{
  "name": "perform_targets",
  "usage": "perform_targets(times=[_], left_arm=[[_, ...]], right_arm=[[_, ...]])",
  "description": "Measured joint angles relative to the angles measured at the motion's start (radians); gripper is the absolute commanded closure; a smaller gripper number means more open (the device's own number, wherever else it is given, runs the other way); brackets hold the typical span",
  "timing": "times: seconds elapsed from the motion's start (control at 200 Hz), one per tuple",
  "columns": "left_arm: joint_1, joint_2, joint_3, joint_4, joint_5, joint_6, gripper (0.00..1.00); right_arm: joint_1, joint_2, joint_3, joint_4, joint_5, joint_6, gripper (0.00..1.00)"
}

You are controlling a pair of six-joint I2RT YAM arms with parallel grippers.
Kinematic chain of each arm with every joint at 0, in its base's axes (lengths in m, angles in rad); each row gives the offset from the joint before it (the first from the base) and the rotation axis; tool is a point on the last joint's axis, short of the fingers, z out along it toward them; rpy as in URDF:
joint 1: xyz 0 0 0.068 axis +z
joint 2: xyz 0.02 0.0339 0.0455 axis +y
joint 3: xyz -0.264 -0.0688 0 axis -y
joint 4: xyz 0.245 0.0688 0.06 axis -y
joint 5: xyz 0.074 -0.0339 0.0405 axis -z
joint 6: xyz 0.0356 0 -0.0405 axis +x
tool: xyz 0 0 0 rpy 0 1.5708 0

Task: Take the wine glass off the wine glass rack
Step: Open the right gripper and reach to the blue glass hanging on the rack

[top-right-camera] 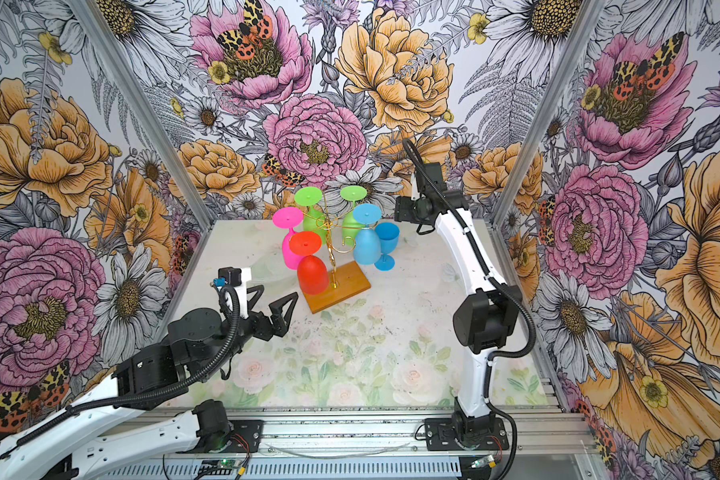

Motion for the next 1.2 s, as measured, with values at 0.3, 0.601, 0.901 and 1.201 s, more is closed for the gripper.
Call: perform_targets(times=[0.3,0.601,0.901,1.201], left_arm=[[0.164,0.06,0.0,-0.04,0.221,-0.039,0.01],[0.28,0.06,0.025,-0.051,0.379,-0.066,0.01],[0.338,0.043,0.035,-0.051,0.457,-0.084,0.01],[0.338,0.037,0.035,-0.051,0.496,-0.092,0.01]], right_arm=[[-0.02,-0.269,-0.276,0.098,-0.19,0.068,0.3],[-0.045,-0.433,-0.488,0.254,-0.392,0.184,0.37],[-0.044,-0.472,-0.567,0.447,-0.547,0.313,0.49],[-0.019,-0.434,-0.568,0.507,-0.584,0.362,0.53]])
